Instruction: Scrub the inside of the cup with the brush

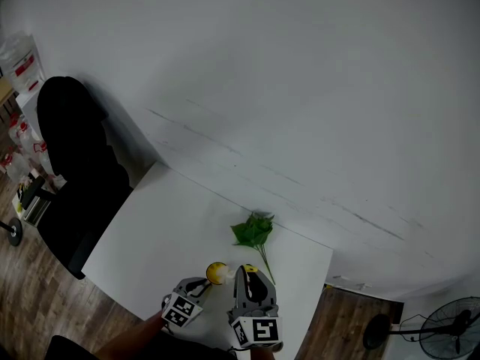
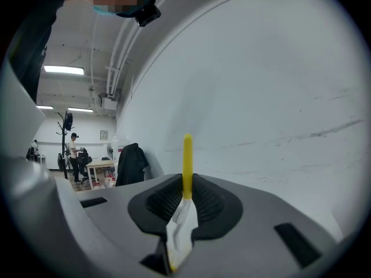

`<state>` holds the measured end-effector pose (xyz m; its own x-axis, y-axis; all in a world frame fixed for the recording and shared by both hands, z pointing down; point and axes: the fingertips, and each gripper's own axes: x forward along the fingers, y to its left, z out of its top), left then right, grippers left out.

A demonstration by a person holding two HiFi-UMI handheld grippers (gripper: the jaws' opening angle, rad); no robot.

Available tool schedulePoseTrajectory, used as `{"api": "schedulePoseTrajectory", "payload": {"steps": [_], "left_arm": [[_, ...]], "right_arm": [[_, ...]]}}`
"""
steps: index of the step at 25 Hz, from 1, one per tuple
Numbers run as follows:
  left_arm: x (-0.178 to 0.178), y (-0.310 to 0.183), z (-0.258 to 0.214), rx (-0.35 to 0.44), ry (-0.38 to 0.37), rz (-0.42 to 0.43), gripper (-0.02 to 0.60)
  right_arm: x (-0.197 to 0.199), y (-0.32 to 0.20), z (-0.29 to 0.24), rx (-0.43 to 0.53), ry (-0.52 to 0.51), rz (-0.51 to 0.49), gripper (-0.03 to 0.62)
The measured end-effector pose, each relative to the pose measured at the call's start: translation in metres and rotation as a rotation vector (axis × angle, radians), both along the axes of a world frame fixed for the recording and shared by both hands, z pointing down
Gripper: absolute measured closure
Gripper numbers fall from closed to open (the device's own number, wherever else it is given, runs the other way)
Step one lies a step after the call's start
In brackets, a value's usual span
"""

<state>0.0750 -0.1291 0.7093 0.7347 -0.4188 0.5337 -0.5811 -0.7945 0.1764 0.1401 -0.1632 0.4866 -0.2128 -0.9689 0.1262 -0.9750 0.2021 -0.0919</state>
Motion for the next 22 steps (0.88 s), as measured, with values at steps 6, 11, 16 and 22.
{"api": "schedulePoseTrajectory", "payload": {"steps": [6,11,16,22], "left_arm": [[0.0,-0.001,0.0,0.003,-0.002,0.001,0.502],[0.0,-0.001,0.0,0.004,-0.005,0.004,0.502],[0.0,0.0,0.0,0.003,-0.007,0.002,0.502],[0.0,-0.001,0.001,0.006,-0.01,0.001,0.502]], "right_arm": [[-0.005,-0.006,0.026,-0.05,-0.001,-0.004,0.528],[-0.005,-0.008,0.055,-0.115,0.02,0.002,0.529],[-0.008,-0.01,0.053,-0.118,0.031,-0.004,0.529],[-0.013,-0.006,0.046,-0.105,0.048,-0.014,0.528]]}}
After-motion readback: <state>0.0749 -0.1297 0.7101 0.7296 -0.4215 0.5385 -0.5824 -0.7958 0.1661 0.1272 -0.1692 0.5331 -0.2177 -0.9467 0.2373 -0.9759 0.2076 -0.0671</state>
